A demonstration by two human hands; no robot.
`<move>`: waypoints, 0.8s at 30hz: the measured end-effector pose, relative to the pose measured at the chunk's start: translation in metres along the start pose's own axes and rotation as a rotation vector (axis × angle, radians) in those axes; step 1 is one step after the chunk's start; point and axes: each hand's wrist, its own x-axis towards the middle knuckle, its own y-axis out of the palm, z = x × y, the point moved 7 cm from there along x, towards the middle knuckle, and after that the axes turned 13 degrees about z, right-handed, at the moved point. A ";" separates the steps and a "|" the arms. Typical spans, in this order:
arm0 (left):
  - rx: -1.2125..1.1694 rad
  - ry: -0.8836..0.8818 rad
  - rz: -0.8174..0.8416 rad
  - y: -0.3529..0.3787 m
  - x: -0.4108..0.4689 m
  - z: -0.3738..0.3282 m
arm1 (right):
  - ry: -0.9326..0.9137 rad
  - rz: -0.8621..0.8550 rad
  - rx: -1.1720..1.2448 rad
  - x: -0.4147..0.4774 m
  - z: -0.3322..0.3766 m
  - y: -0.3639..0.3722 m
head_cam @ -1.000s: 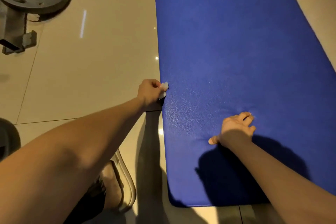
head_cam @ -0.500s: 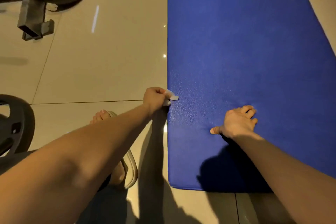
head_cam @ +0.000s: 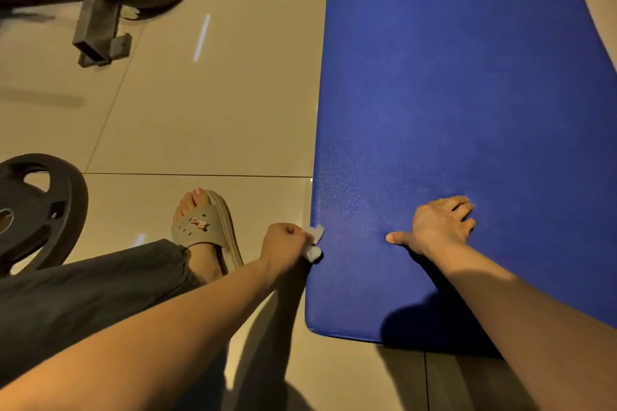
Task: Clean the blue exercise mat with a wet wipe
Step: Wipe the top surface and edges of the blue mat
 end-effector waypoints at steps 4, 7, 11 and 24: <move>-0.271 -0.067 0.003 -0.003 -0.007 -0.008 | 0.003 0.012 -0.005 0.001 0.000 0.000; -0.226 0.023 0.161 0.003 -0.024 -0.011 | 0.001 0.006 -0.008 0.001 -0.001 0.000; 0.068 0.230 0.049 0.005 -0.027 -0.008 | -0.001 0.008 -0.004 0.002 -0.001 0.000; 0.146 0.305 -0.270 -0.007 0.035 -0.062 | 0.016 -0.001 -0.040 0.006 -0.002 0.003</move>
